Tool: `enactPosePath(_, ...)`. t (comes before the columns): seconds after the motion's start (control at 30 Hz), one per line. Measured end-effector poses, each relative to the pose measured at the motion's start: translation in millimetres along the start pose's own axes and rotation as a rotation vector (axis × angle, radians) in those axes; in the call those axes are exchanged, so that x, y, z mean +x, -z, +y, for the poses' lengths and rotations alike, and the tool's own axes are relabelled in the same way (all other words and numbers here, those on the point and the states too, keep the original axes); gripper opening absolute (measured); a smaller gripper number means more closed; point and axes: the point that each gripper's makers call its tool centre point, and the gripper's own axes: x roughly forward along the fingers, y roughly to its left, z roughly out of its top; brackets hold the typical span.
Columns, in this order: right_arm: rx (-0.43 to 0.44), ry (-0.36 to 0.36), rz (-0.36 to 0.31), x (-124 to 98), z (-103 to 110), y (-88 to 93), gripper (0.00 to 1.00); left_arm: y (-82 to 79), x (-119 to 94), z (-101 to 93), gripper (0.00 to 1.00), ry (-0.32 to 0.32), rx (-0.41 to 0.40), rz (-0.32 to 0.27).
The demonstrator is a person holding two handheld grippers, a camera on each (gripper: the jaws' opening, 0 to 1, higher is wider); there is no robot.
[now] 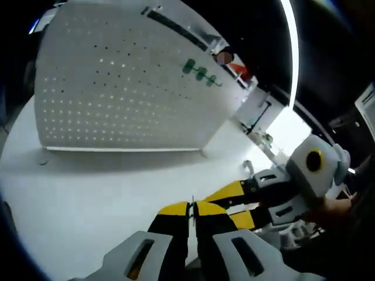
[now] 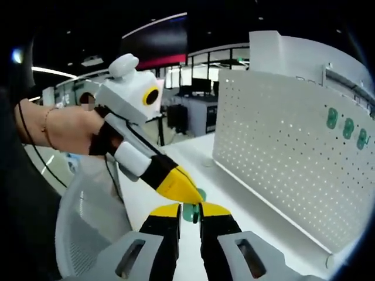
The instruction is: Insert the hook assembly into the mounting plate slot until the hook locks in place.
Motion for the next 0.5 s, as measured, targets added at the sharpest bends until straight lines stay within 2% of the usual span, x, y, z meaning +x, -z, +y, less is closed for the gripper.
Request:
enactPosePath(0.27, -0.031, 0.014, 0.000, -2.2, -2.6, 0.1, 0.02, 0.9, -0.6, -2.3, 0.02, 0.002, -0.003, 0.002)
enactPosePath(0.5, -0.035, 0.015, -0.003, -3.9, -3.5, 0.7, 0.02, -0.4, -0.9, -5.2, 0.02, 0.013, -0.019, -0.006)
